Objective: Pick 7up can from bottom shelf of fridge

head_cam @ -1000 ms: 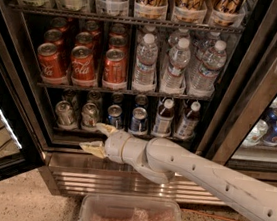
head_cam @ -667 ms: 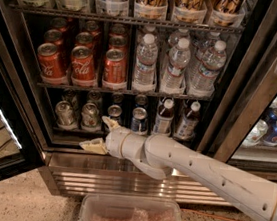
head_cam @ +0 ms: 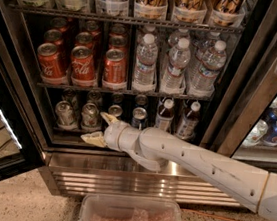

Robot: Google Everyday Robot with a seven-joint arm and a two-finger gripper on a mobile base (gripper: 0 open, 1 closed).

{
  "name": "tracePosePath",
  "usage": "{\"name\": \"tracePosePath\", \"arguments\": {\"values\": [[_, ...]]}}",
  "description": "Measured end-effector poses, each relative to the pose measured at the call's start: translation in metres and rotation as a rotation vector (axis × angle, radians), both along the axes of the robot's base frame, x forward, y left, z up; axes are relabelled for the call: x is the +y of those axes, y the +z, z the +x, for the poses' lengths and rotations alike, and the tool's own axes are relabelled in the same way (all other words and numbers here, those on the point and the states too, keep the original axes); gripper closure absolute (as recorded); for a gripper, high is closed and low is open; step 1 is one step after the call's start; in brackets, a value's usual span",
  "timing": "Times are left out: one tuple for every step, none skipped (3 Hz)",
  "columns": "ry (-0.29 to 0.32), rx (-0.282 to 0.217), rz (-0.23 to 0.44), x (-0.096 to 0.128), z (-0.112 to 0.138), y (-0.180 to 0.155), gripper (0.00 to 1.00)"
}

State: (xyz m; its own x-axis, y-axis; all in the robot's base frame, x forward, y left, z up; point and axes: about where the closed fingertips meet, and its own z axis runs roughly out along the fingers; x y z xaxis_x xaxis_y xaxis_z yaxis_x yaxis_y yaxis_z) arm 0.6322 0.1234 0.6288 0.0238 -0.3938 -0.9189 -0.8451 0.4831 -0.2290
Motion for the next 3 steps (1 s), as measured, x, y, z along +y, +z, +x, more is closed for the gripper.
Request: {"name": "tracePosePath", "arguments": {"values": [[-0.019, 0.003, 0.002, 0.005, 0.012, -0.004, 0.31], [-0.034, 0.02, 0.011, 0.011, 0.02, -0.011, 0.31], [-0.041, 0.033, 0.015, 0.016, 0.026, -0.017, 0.31]]}}
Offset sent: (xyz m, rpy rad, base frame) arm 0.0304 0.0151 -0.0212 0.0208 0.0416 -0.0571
